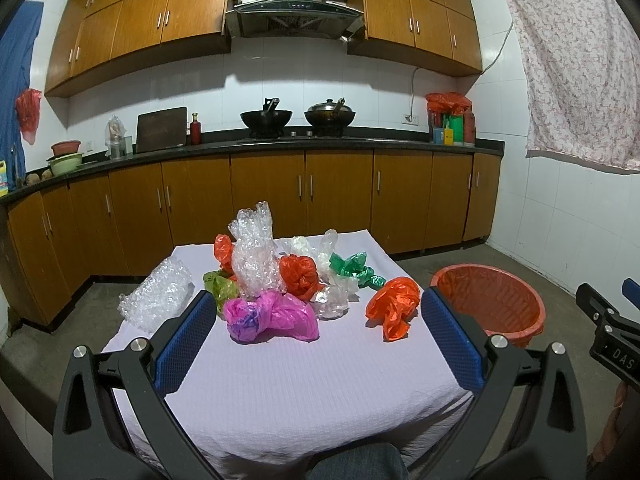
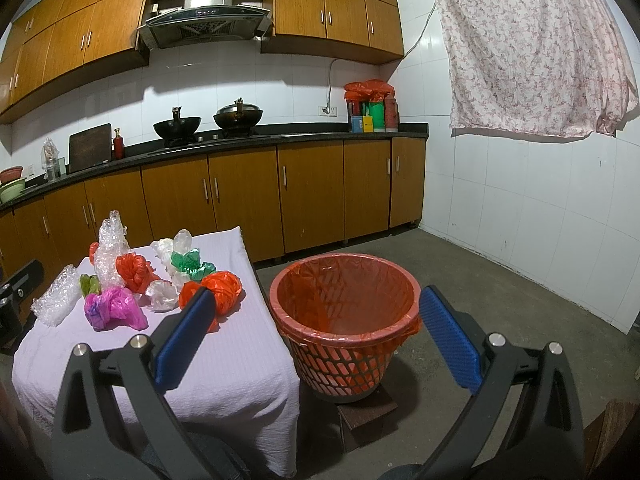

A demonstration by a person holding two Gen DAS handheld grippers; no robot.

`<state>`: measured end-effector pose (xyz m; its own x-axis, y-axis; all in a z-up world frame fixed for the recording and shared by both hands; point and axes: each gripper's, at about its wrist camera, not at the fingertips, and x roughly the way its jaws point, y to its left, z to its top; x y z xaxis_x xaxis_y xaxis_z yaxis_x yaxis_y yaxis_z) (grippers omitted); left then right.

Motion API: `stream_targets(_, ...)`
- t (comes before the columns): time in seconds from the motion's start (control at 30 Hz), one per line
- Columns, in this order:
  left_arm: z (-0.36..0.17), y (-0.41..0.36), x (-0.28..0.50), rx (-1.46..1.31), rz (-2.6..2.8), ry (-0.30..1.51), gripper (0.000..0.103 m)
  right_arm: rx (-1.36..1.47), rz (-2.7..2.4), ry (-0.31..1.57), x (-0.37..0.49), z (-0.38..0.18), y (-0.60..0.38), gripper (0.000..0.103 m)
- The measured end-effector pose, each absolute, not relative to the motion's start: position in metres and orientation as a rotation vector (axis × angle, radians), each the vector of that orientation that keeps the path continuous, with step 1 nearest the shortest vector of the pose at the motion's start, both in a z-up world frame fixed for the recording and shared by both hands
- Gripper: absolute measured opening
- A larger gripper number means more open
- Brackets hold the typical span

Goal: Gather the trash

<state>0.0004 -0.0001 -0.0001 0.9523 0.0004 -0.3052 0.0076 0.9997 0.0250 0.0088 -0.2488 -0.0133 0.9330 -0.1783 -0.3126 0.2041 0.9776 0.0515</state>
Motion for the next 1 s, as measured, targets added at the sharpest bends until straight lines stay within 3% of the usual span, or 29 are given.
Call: stream_targets(1.0,-0.007,-0.004,0.003,0.022,0.012,0.336,0.101,0.095,-0.178,0.343,0.020,-0.025,-0.250,0.099)
